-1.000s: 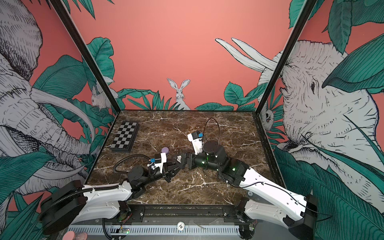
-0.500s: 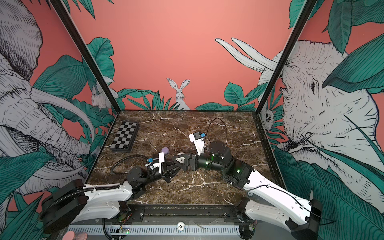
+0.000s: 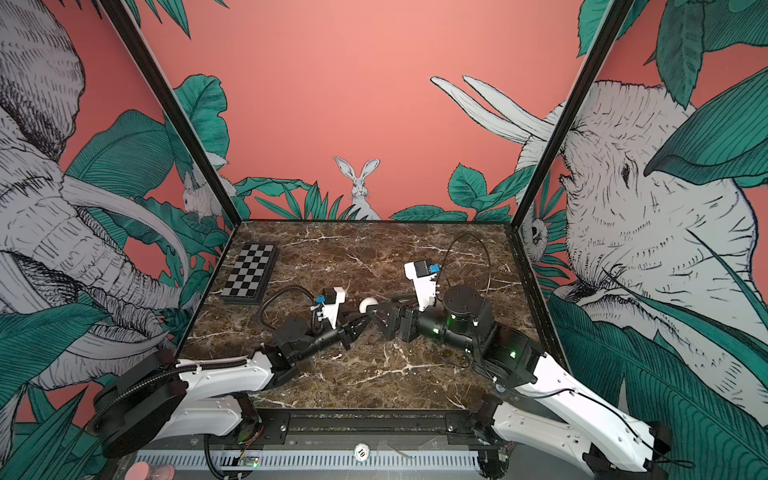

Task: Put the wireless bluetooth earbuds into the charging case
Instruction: 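Set the closed case on the table with the left gripper while the right arm withdraws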

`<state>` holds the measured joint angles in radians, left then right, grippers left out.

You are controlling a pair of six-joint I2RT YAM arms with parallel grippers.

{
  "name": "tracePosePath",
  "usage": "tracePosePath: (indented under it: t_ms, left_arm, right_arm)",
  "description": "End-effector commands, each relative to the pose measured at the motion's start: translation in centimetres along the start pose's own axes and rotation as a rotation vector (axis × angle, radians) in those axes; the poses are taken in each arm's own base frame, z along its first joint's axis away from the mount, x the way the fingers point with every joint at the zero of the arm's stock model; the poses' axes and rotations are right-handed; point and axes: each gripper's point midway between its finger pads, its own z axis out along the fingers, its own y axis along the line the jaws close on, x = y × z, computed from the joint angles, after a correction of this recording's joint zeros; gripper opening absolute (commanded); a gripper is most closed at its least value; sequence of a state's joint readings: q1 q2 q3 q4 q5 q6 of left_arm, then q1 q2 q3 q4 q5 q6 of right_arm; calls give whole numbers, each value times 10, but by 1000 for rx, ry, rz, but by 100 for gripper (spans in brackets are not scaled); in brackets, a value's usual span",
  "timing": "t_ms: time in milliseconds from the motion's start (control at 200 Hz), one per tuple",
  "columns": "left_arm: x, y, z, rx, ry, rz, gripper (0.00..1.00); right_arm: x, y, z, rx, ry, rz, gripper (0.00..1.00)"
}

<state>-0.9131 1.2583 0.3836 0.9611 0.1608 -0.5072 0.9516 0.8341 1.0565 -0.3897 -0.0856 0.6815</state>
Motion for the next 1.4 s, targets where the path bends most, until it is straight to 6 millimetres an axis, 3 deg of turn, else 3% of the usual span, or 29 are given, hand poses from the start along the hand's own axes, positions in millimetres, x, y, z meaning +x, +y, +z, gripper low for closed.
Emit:
tracePosePath:
  t_ms: [0,70,195,330,525,880,1010,1230,1295,1395]
  left_arm:
    - [20,41,2,-205,103,-171,0]
    - [36,69,4,-317,169,-308,0]
    - [58,90,19,-328,197,-479,0]
    - [78,102,36,-339,258,-544,0]
    - [112,122,43,-420,374,-641,0]
    - [145,141,21,-643,567,-669,3]
    - [148,144,14,-696,609,-647,5]
    - [150,141,10,-710,654,-656,26]
    - [145,139,9,-712,657,-638,46]
    - [128,134,9,-703,654,-593,58]
  right_arm:
    - [6,-47,-2,241,8,-29,90]
    - [10,-55,0,269,15,-17,91]
    - [13,-59,1,268,3,-8,91]
    - [20,-66,-1,286,17,-3,91]
    - [28,-72,-9,290,10,21,91]
    - [28,-75,-27,295,-26,37,92]
    - [27,-73,-32,289,-30,37,92]
    - [22,-73,-41,298,-51,24,95]
    - [21,-75,-43,314,-52,17,98]
    - [21,-81,-46,347,-56,7,98]
